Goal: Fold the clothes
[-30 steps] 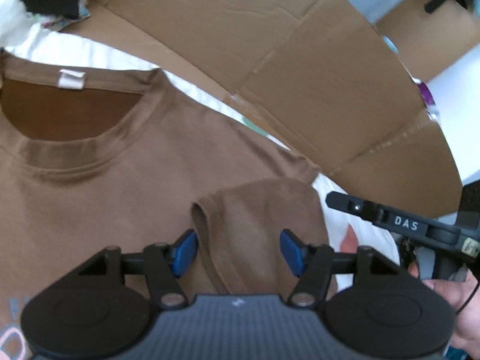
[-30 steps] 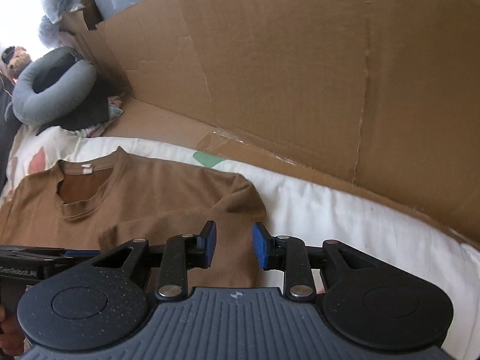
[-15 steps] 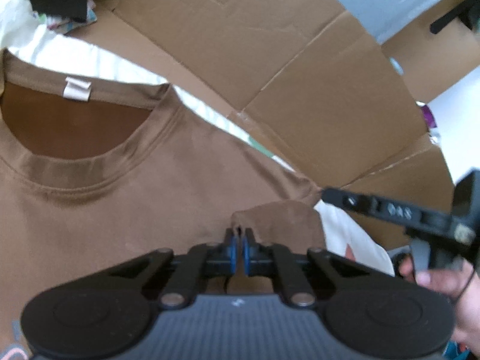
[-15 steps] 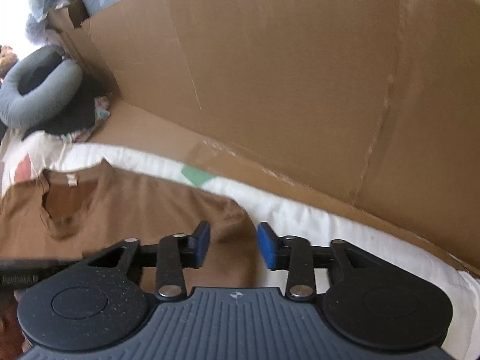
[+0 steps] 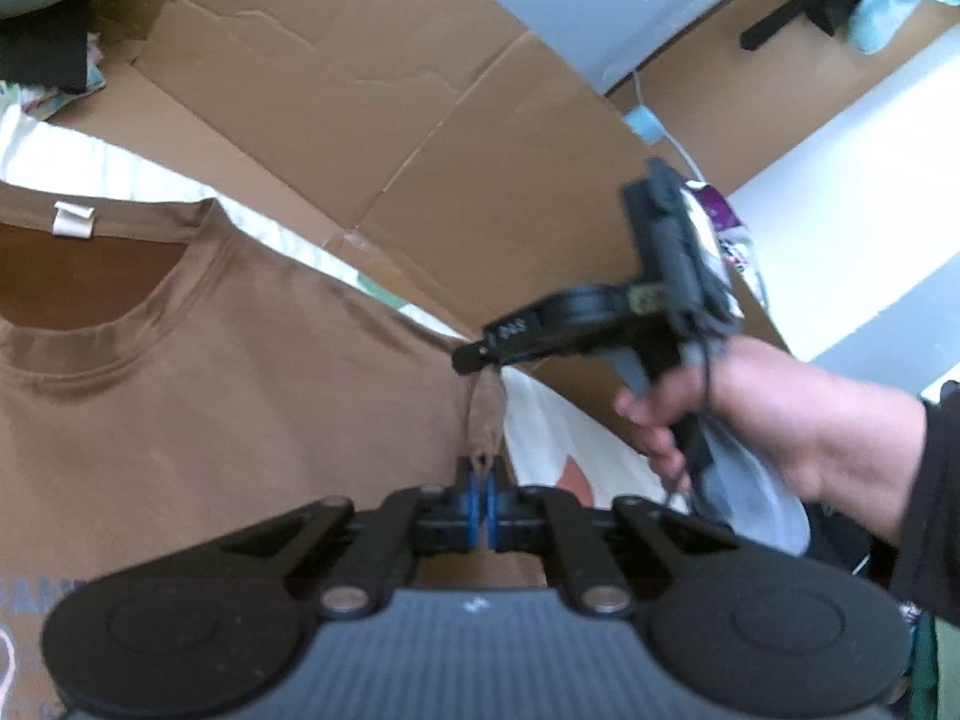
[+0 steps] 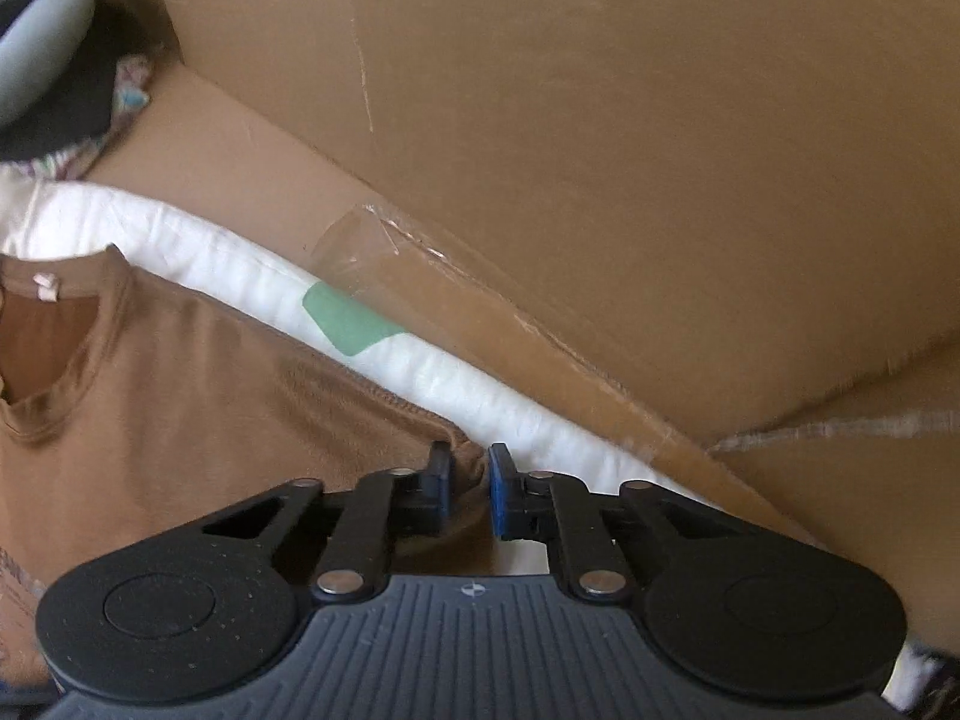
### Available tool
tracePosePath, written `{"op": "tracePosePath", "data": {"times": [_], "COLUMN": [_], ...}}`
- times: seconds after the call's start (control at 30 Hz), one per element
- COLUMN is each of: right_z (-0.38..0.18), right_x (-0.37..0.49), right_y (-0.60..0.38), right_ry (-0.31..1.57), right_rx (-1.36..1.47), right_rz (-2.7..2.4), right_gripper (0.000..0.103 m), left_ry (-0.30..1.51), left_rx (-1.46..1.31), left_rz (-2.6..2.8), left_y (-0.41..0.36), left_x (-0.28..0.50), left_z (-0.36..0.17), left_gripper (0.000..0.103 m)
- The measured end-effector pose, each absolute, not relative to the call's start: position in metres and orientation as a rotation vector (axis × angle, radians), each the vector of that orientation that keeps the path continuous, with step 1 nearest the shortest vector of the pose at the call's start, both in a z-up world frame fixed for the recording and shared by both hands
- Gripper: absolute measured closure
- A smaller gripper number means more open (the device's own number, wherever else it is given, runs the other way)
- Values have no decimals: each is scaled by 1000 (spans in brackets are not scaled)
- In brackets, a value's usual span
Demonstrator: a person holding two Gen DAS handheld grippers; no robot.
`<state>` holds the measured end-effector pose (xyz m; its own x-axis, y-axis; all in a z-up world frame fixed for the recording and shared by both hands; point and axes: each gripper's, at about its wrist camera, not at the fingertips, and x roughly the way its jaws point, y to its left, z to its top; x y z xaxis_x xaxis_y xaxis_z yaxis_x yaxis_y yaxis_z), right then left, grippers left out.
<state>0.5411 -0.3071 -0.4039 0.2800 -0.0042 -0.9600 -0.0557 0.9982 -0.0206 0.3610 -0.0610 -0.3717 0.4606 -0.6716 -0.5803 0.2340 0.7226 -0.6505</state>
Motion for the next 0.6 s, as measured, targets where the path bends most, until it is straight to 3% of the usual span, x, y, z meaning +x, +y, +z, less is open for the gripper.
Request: {"op": "tracePosePath", "data": {"times": [0.43, 0.6], "right_z": [-416, -398], "right_x": [559, 554], "right_y": [-307, -318], "right_ry": [1349, 1345], "right_rx": [-40, 8], "right_rz": [-12, -5], "right_gripper": [91, 72], "left_ry": [972, 983], "left_rx": [-532, -535], "left_rz": [-529, -494], "left_y": [-44, -38], "left_x": [355, 367], "left_z": [-386, -396], "left_gripper": [101, 101]}}
